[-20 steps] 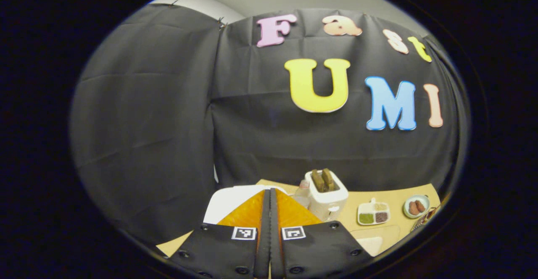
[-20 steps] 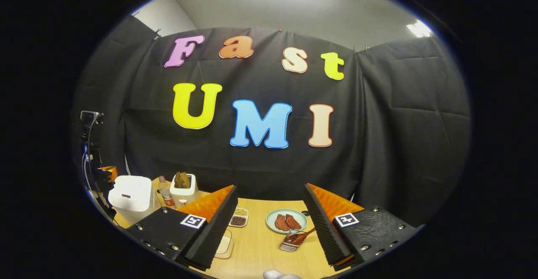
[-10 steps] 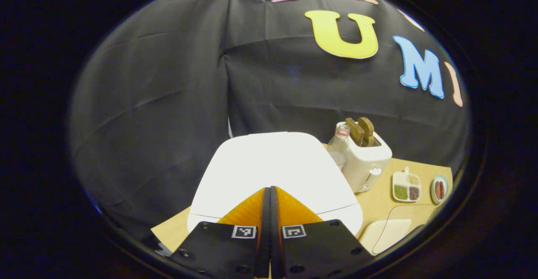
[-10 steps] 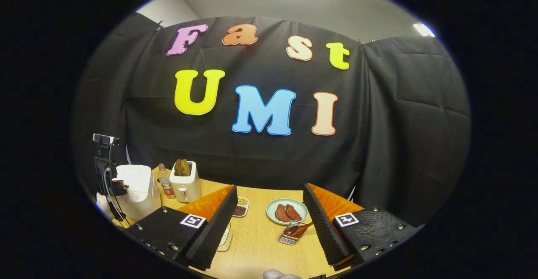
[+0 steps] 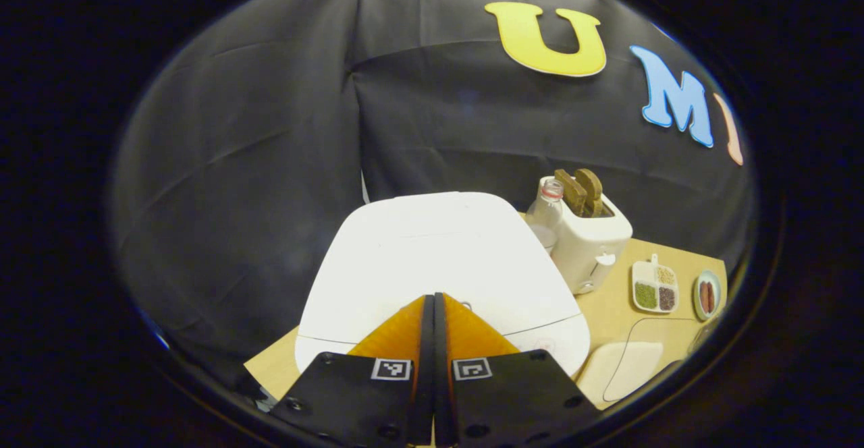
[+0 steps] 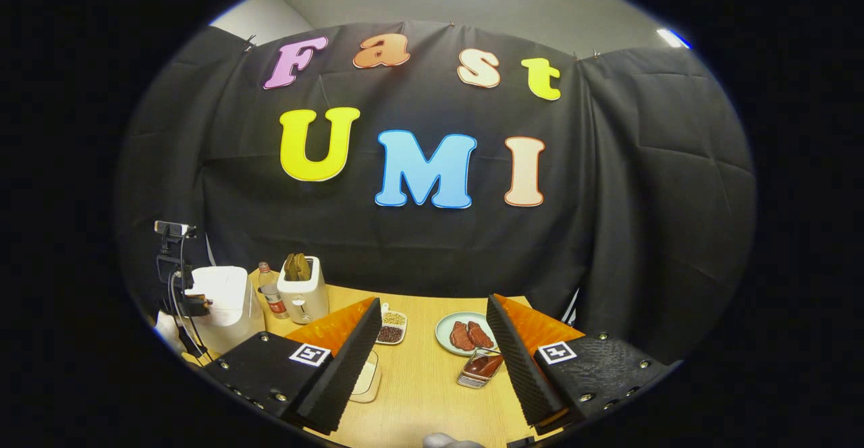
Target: Close the left gripper, press the button to open the rice cooker; take a wooden spoon from the chopstick holder with the right hand, scoop a spoonful of rice and pour it into the rice cooker, then put the wooden spoon back into the chopstick holder.
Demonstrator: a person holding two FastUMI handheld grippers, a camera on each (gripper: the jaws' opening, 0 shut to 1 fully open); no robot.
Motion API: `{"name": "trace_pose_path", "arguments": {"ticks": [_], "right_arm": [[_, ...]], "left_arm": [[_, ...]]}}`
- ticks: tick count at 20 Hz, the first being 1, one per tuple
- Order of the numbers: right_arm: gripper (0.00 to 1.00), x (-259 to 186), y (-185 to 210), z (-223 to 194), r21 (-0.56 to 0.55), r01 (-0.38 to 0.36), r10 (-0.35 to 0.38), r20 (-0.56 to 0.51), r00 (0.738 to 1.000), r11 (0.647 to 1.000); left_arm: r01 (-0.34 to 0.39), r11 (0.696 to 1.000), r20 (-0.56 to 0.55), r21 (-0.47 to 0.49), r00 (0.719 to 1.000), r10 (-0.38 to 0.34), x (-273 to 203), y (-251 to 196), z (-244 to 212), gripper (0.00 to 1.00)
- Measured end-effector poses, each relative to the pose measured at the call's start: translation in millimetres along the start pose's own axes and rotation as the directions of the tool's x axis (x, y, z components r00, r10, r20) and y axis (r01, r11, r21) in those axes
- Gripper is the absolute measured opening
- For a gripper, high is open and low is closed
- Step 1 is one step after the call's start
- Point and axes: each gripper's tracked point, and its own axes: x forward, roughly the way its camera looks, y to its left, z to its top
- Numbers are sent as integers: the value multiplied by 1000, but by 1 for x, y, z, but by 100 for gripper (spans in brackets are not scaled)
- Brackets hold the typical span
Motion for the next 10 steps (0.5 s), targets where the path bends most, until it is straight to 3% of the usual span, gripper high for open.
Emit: {"name": "trace_pose_path", "arguments": {"ticks": [2,3,4,5,7,10], "right_arm": [[96,-2,-2,3,4,0,-1,20,1000,1000],[96,-2,-3,5,4,2,-2,40,999,1000],[96,-3,-6,9,5,5,-5,62,998,1000],[96,-5,-7,12,13,5,-6,82,997,1000],[96,-7,-8,19,47,-4,-2,125,992,999],[96,-6,-14,26,73,1,-12,152,988,997]], "left_arm": [[-23,999,52,25,998,22,-6,3,13,8],[-51,998,137,21,989,47,-12,9,34,9],[-69,997,224,26,973,62,-24,12,61,8],[-109,993,336,38,938,91,-44,19,95,8],[-90,994,467,55,883,54,-90,10,144,8],[-5,999,552,49,834,-22,-166,-11,184,8]]}}
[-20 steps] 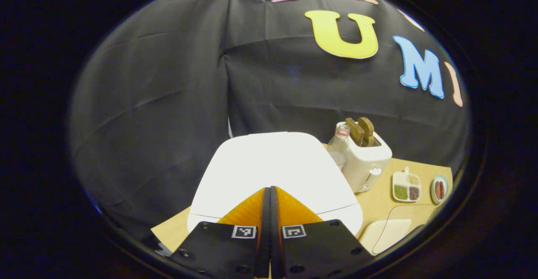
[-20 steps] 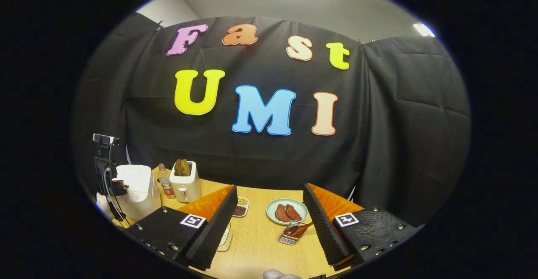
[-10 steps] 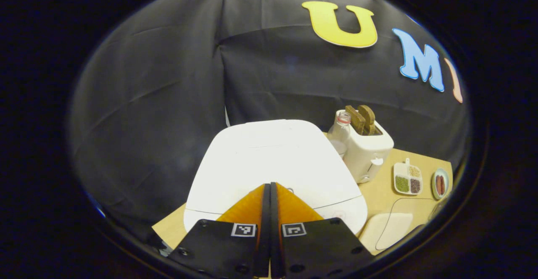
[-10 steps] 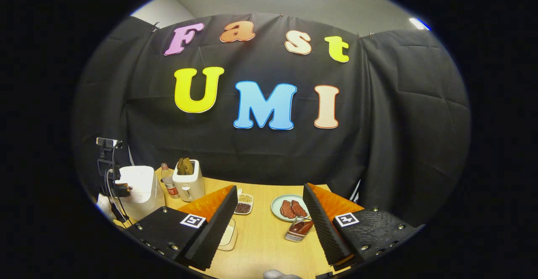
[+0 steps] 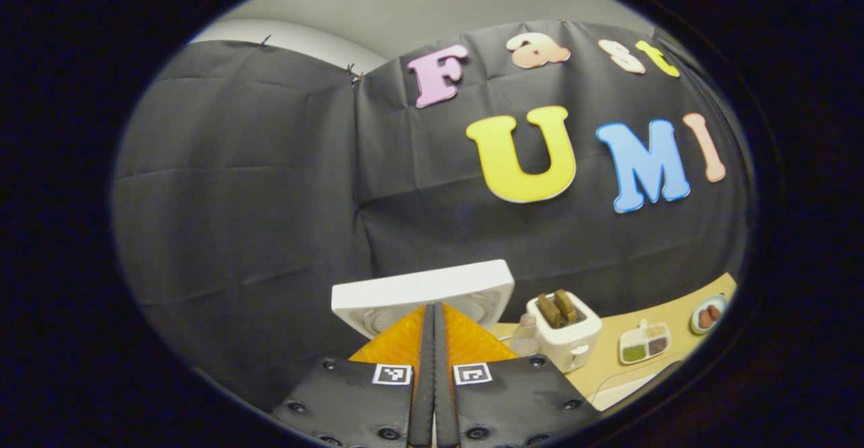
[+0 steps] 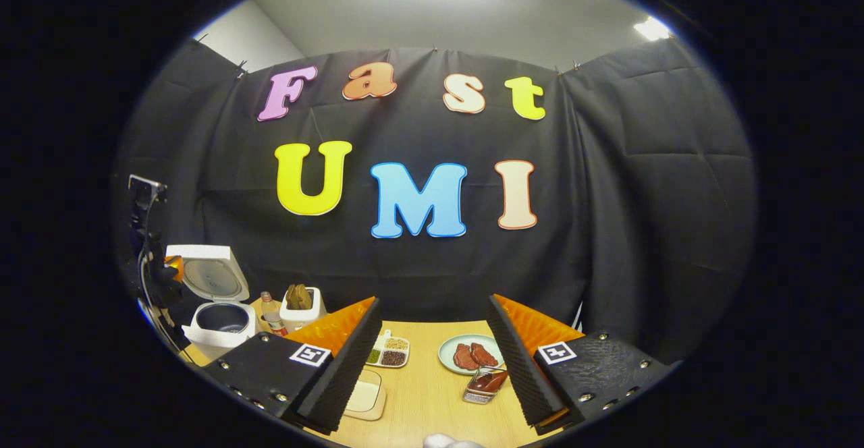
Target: Close the left gripper, press the button to open the rice cooker; take a wooden spoon from the chopstick holder with the right hand, scoop a spoonful of rice and pour it into the rice cooker, then put the wooden spoon back into the chopstick holder.
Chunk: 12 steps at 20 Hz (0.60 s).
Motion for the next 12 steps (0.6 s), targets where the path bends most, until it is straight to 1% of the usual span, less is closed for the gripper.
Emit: {"name": "trace_pose_path", "arguments": {"ticks": [2,4,5,8,12], "right_arm": [[96,2,-4,1,6,12,-12,4,1000,1000],[96,3,-9,-1,9,24,-24,-2,1000,1000],[96,3,-11,-3,11,31,-31,-1,1000,999],[96,0,-20,-7,30,55,-55,6,998,998],[96,-4,-29,-25,33,78,-77,-20,997,996]], "left_arm": [[48,997,54,-67,998,-44,-28,-11,39,10],[87,993,67,-77,994,-82,-48,-23,59,10],[109,991,75,-75,992,-103,-57,-31,64,14],[227,971,79,-71,972,-221,-85,-61,66,45],[264,964,109,-45,960,-258,-118,-69,66,88]]}}
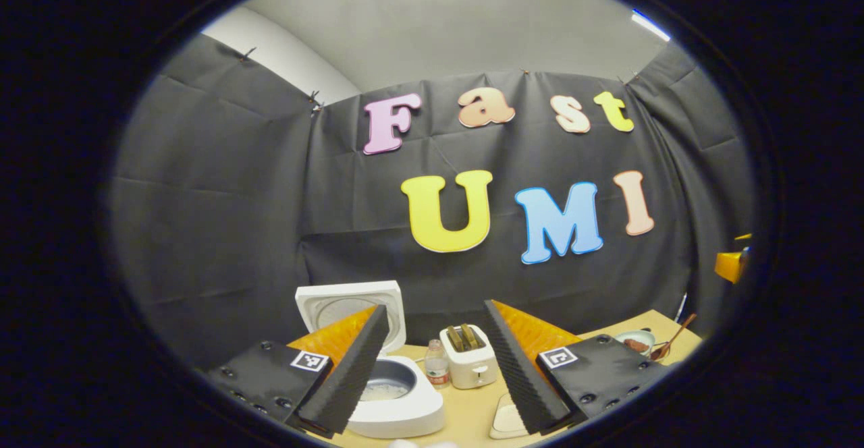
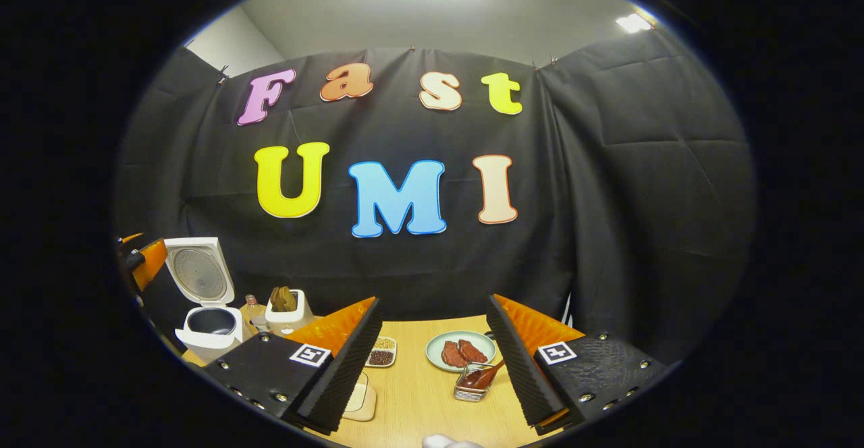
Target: Close the left gripper, press the button to open the rice cooker; take a wooden spoon from the chopstick holder with the right hand, scoop a spoonful of rice and pour it into the rice cooker, then put the wooden spoon back into the chopstick holder.
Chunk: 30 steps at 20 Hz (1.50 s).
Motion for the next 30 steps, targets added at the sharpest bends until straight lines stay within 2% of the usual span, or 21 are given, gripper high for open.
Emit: {"name": "trace_pose_path", "arguments": {"ticks": [1,5,8,14,17,21,24,30], "right_arm": [[96,0,-2,-4,5,6,-6,-7,1000,1000],[96,-4,-11,-16,12,24,-24,-17,1000,1000],[96,-4,-25,-37,30,45,-44,-37,998,999],[96,9,-60,-137,111,89,-68,-179,982,990],[96,40,-79,-191,149,106,-66,-251,966,983],[96,100,-109,-251,214,164,-86,-332,939,963],[96,149,-129,-265,238,196,-109,-336,936,951],[95,225,-143,-282,316,222,-95,-371,924,922]], "left_arm": [[4,1000,10,-3,1000,-4,-5,-3,3,99],[49,997,-8,-54,999,-49,-17,-20,0,98],[56,996,-8,-73,998,-57,-21,-23,-2,96],[89,993,-7,-77,996,-90,-28,-55,-3,95],[112,992,-15,-50,993,-113,-27,-78,-11,99],[121,992,-47,-42,991,-123,-25,-110,-30,96],[100,994,-89,-39,991,-104,-17,-124,-46,98],[60,998,-127,-15,990,-62,0,-138,-59,99]]}}
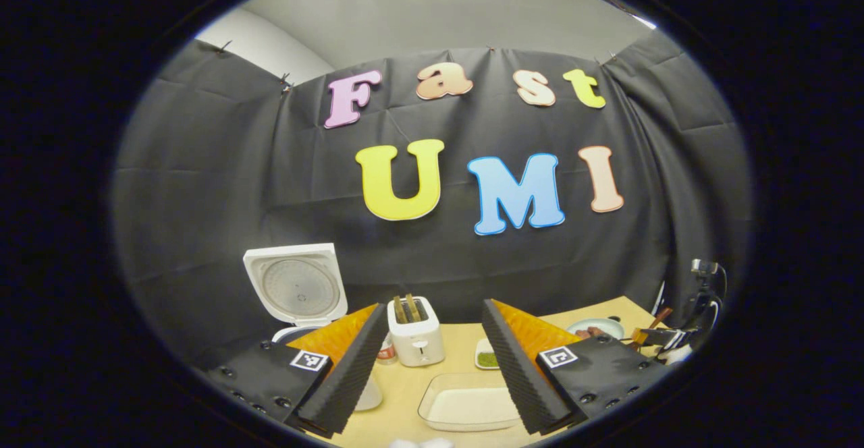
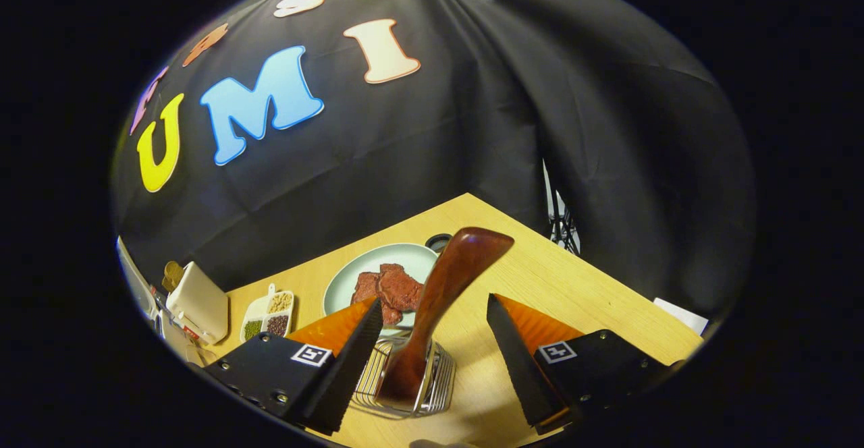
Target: Close the left gripper, press the button to open the rice cooker; take a wooden spoon from the chopstick holder with the right hand, scoop a spoonful of rice and pour it into the rice cooker, then put the wooden spoon back into the chopstick holder.
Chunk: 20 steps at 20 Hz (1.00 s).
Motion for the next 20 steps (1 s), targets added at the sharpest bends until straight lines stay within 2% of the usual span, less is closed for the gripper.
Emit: {"name": "trace_pose_path", "arguments": {"ticks": [5,6,7,9,10,16,20], "right_arm": [[93,15,3,5,31,-12,12,-16,1000,999],[75,18,2,4,31,-7,8,-24,1000,999],[69,16,0,1,27,2,-1,-29,1000,1000],[31,12,5,3,29,-12,13,-30,999,1000],[23,11,7,2,7,-16,17,-42,999,1000],[23,3,11,12,-11,-28,28,-29,999,1000],[23,-16,31,41,-113,-46,48,15,999,993]], "left_arm": [[-13,1000,-13,15,1000,13,9,-4,-3,99],[-12,1000,-16,14,1000,12,10,-6,-4,99],[-11,1000,-20,18,1000,11,10,-7,-4,99],[-6,1000,-20,24,1000,7,13,-11,-6,99],[-5,1000,-16,25,1000,5,14,-11,-5,99],[-22,999,-14,32,1000,23,15,-7,-4,99],[-55,998,-8,33,998,55,9,8,-6,99]]}}
